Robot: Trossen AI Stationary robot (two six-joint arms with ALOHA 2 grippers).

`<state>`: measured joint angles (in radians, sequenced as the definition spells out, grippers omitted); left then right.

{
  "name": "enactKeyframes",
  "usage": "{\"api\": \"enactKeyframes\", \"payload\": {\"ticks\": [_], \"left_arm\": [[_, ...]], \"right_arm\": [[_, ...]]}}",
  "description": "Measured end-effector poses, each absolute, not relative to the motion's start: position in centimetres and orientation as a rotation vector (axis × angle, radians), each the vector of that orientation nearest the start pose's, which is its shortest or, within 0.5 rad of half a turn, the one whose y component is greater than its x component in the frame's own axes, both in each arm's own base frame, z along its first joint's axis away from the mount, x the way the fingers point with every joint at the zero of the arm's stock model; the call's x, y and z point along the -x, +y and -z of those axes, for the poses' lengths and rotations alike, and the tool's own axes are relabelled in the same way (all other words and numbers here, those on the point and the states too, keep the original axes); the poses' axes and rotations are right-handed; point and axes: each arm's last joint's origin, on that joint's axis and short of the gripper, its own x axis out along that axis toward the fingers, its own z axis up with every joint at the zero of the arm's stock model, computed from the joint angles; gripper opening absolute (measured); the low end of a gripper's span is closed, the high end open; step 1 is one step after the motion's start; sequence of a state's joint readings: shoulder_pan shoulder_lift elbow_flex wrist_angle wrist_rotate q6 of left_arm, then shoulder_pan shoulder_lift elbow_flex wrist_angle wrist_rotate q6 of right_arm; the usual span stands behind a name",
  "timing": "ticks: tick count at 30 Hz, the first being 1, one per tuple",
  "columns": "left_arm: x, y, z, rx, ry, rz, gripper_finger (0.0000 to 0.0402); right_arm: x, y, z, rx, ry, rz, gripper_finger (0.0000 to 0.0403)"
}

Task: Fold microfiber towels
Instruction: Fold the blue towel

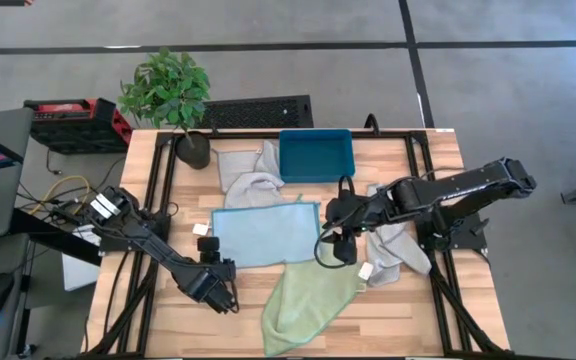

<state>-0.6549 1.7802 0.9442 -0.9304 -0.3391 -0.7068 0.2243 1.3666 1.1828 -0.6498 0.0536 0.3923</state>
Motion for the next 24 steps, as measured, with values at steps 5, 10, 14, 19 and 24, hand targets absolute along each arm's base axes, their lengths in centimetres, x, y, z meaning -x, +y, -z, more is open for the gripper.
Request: {"api": "enactKeyframes", "payload": {"ticks": [5, 10, 14, 19, 24], "left_arm": [[-21.8, -15.3, -12.6, -0.236, 1.507, -0.309, 0.0074], [-22.0, -15.0, -12.5, -0.185, 1.519, -0.327, 0.0009], [-22.2, -14.9, -12.9, -0.173, 1.528, -0.325, 0.0003], [-22.2, -14.4, -14.7, -0.218, 1.534, -0.346, 0.0002], [-22.9, -13.3, -16.4, -0.308, 1.587, -0.292, 0.0001]], "right_arm": [[-27.7, 6.0, -30.5, -0.256, 0.843, 0.008, 0.0202], [-27.7, 6.0, -30.5, -0.256, 0.843, 0.008, 0.0202], [-27.6, 6.0, -30.6, -0.257, 0.84, 0.007, 0.0202], [-27.0, 5.9, -31.1, -0.267, 0.829, 0.007, 0.0202], [-26.3, 5.7, -31.5, -0.27, 0.831, 0.009, 0.0202]]}}
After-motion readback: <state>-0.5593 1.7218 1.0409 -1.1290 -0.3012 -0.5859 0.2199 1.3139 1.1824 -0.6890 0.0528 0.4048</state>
